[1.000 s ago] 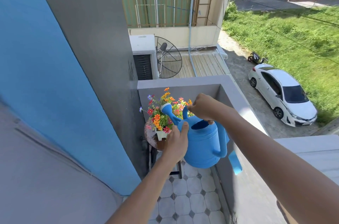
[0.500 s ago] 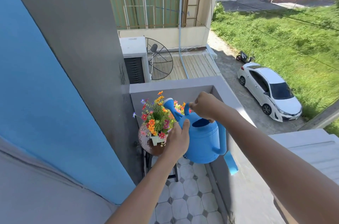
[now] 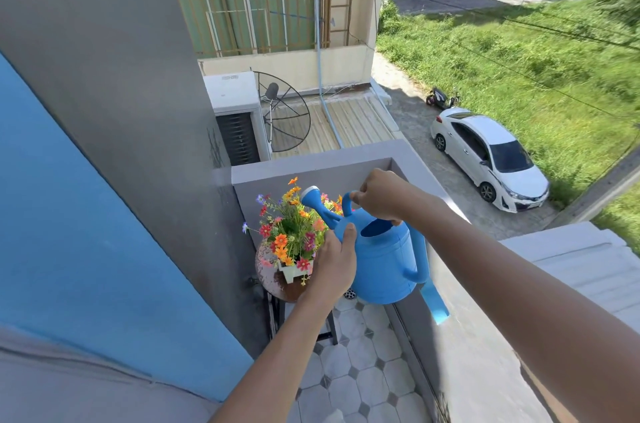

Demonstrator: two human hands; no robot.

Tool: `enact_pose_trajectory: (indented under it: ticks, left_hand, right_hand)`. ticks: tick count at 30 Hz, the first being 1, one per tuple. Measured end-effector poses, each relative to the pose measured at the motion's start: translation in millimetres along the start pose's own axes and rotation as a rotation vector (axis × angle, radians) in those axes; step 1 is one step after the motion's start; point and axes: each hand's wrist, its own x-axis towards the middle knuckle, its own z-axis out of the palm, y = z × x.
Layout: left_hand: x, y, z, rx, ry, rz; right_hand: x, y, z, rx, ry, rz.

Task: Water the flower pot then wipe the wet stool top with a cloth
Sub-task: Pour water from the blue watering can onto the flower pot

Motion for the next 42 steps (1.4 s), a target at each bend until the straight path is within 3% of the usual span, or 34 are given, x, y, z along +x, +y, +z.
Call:
enact_pose_trajectory:
  ticks: [23,38,42]
  left_hand:
    - [18,-6,-31,-0.024,0.044,-0.062]
    - [-5,-4,-3,0.106,-0.151,-0.028]
    - [3,-8,11,0.098,-0.170,0.022]
  right_hand:
    - [26,-39,-2,0.083,-0.026,-0.006]
    - [-15,23,21,0.250,0.032,0.025]
    - [-16,48,36,0.433,0.074,0.076]
